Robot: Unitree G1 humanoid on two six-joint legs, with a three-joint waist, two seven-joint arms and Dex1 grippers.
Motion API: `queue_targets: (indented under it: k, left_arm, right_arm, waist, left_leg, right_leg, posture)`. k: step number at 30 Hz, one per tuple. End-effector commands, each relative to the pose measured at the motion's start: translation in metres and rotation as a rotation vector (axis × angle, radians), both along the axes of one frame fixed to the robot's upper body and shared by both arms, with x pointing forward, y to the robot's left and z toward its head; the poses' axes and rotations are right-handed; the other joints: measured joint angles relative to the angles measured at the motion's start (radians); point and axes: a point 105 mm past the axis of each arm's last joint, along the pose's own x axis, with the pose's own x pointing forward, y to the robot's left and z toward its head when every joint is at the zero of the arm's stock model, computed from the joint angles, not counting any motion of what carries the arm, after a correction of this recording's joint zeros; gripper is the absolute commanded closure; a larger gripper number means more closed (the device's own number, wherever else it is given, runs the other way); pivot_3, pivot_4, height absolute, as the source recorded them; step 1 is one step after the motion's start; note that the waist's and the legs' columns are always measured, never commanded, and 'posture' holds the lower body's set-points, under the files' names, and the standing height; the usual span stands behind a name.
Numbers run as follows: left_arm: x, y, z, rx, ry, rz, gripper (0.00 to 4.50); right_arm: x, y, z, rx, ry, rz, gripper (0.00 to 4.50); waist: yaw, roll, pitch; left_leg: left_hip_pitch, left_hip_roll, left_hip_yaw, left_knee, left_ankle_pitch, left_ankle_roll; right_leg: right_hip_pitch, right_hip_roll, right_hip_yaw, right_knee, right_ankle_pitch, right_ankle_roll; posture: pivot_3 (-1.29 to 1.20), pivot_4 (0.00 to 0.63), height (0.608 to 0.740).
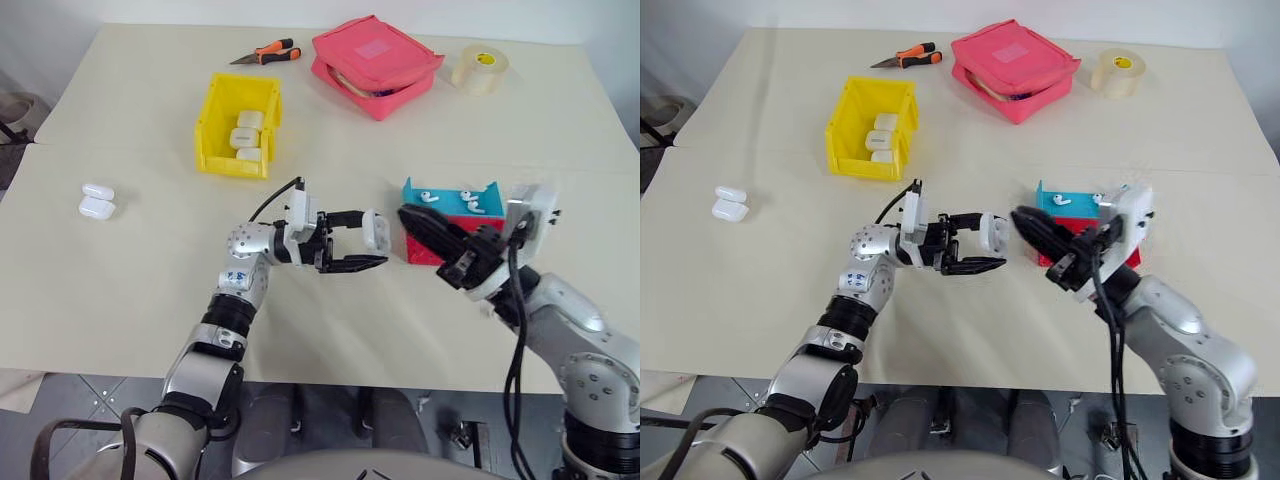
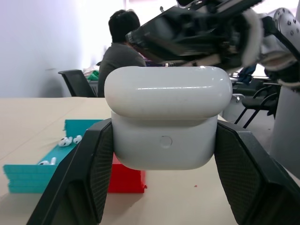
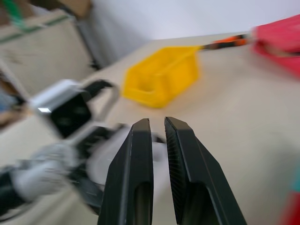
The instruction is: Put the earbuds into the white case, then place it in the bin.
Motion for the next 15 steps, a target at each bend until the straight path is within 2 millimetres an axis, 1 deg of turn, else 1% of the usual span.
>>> queue_targets:
  k: [1, 4, 8, 11, 15]
  left_arm:
    - [0.006, 0.002, 0.010, -0.018, -0.045, 0.032, 1.71]
    - [0.008, 0.001, 0.010, -0.030, -0.049, 0.049, 1.71]
    - [0.007, -0.001, 0.010, -0.041, -0.056, 0.053, 1.71]
    - [0.005, -0.003, 0.009, -0.046, -0.058, 0.050, 1.71]
    - [0.002, -0.005, 0.007, -0.050, -0.063, 0.044, 1.71]
  right_arm:
    - [-0.003, -0.024, 0.010, -0.026, -0.034, -0.083, 4.00]
    - [-0.006, -0.041, 0.009, -0.090, -0.012, -0.124, 4.00]
    - [-0.006, -0.059, 0.014, -0.150, -0.004, -0.183, 4.00]
    - [-0.005, -0.070, 0.014, -0.205, 0.013, -0.217, 4.00]
    - [-0.005, -0.079, 0.009, -0.308, 0.063, -0.237, 4.00]
  waist:
    - [0.001, 0.000, 0.000]
    - [-0.001, 0.000, 0.000]
    - [0.000, 0.000, 0.000]
    - [0.000, 0.000, 0.000]
    - [0.000, 0.000, 0.000]
  left_leg:
    - [0.000, 0.000, 0.000, 0.000, 0.000, 0.000]
    - [0.000, 0.000, 0.000, 0.000, 0.000, 0.000]
    - [0.000, 0.000, 0.000, 0.000, 0.000, 0.000]
    - [0.000, 0.000, 0.000, 0.000, 0.000, 0.000]
    - [0.000, 0.000, 0.000, 0.000, 0.000, 0.000]
  right_leg:
    - [0.000, 0.000, 0.000, 0.000, 0.000, 0.000]
    - [0.000, 0.000, 0.000, -0.001, 0.000, 0.000]
    - [0.000, 0.000, 0.000, -0.001, 0.000, 0.000]
    - [0.000, 0.000, 0.000, -0.001, 0.000, 0.001]
    - [0.000, 0.000, 0.000, -0.002, 0.000, 0.001]
  posture:
    - [0.00, 0.150, 0.740]
    - [0.00, 0.150, 0.740]
    - [0.00, 0.150, 0.740]
    - [0.00, 0.150, 0.740]
    - [0.00, 0.150, 0.740]
